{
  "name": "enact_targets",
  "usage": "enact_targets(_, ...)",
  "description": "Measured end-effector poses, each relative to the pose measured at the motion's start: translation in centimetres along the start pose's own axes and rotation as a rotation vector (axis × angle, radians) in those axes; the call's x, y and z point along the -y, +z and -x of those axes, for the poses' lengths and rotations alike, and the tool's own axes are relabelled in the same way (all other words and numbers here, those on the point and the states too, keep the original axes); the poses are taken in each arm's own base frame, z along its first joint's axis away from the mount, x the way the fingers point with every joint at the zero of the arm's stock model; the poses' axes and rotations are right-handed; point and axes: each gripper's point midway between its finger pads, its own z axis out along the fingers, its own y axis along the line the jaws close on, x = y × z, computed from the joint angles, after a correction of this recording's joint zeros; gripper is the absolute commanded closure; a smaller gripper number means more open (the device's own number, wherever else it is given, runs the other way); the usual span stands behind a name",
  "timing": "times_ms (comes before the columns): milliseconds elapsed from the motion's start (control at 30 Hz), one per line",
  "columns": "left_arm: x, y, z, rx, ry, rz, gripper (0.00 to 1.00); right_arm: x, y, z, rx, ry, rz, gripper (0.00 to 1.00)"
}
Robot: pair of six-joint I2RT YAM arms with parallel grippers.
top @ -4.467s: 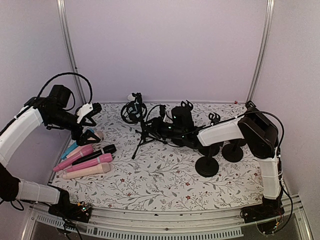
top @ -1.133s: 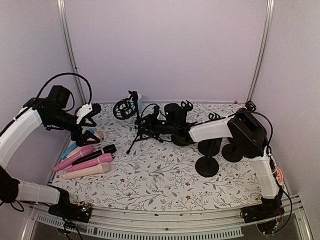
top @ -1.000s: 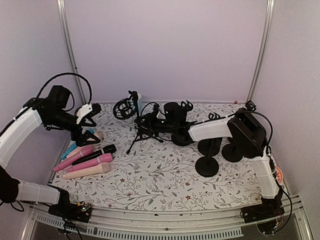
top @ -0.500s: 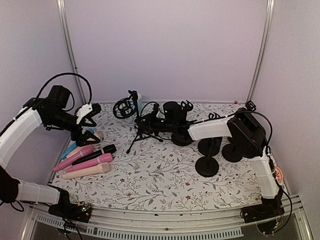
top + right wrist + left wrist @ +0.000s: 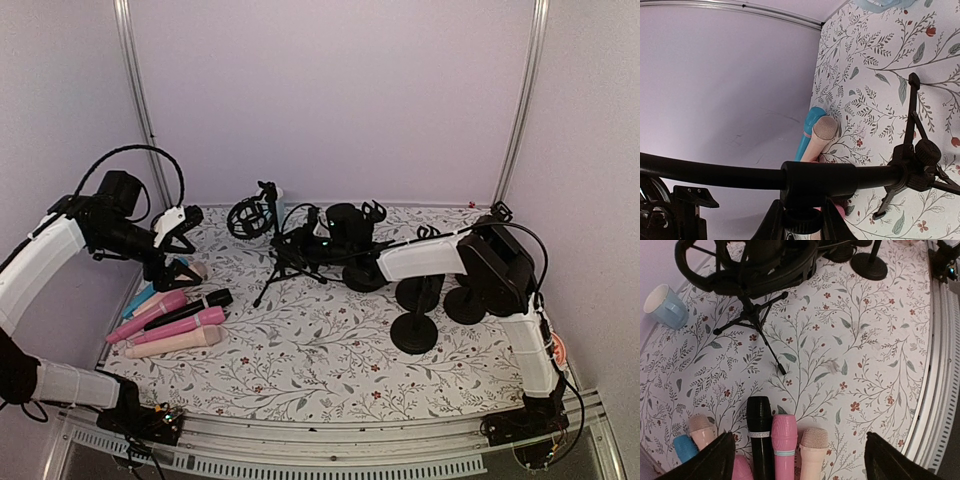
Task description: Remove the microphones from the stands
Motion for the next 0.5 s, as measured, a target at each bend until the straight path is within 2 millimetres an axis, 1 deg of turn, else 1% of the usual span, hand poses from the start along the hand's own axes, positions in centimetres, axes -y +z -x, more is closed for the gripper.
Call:
enact_targets(133,-0.4,0.8,0.2,0.009,-0.031,-0.028,0.15,0.1,-0.3,-0.1,0.010,-0.033,-0.046,1.00)
enact_targets(333,-2.0,1.6,2.2,0.053,-0.058,-0.052,0.17,0.3,-0.7,0.0,0.025,-0.105,-0.136,1.00)
enact_targets(500,-2.0,1.8,3.3,0.085,-0.058,-0.061,0.17,0.3,-0.6,0.1,0.029,-0.183,-0.227,1.00)
